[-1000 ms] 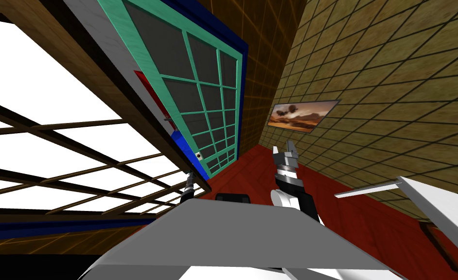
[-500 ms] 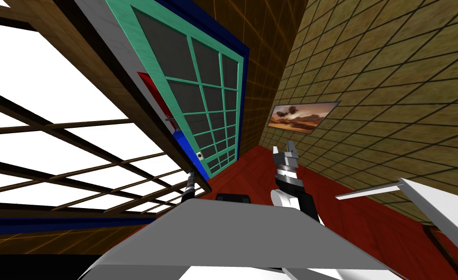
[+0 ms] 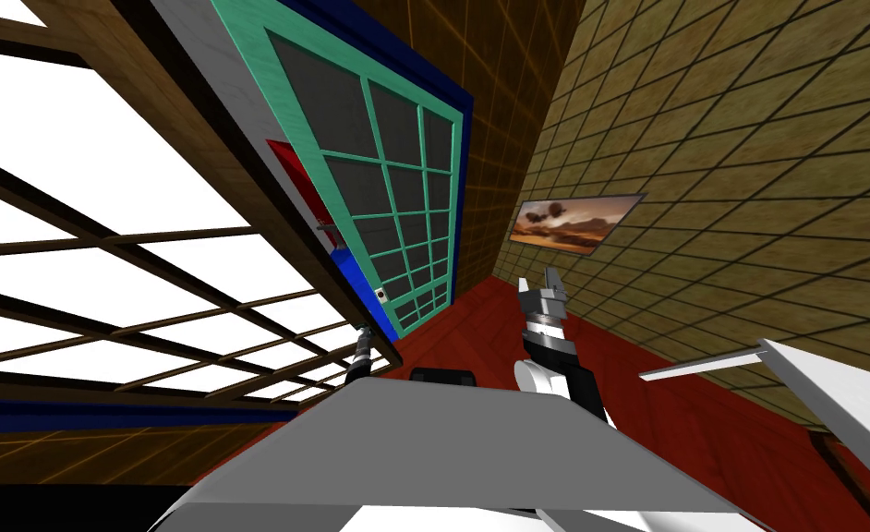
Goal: Pull the door open
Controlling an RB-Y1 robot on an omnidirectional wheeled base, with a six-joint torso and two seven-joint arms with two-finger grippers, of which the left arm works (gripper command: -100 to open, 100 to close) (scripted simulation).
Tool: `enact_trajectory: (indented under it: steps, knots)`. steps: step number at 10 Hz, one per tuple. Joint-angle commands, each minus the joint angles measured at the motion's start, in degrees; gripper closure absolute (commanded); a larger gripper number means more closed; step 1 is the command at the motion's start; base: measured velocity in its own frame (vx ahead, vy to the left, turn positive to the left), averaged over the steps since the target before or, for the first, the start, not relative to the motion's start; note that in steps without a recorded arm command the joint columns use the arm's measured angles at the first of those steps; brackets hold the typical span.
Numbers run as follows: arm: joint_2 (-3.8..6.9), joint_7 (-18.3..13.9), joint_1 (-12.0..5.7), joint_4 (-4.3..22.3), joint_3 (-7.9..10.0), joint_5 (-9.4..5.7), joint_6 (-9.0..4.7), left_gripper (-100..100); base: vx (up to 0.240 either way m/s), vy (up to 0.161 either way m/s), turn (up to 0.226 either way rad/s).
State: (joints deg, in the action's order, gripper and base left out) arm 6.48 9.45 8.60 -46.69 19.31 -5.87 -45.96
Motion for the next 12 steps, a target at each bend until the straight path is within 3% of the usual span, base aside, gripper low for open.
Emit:
enact_trajectory:
  steps: [1,12]
  knots:
    - [0.33,-2.34,0.98,-0.70,0.45,0.19,-0.26,100,-0.014,-0.003,0.026]
    - [-0.06,-18.54,3.27,-2.86,-0.96,3.37,-1.30,100,-0.018,0.003,0.015]
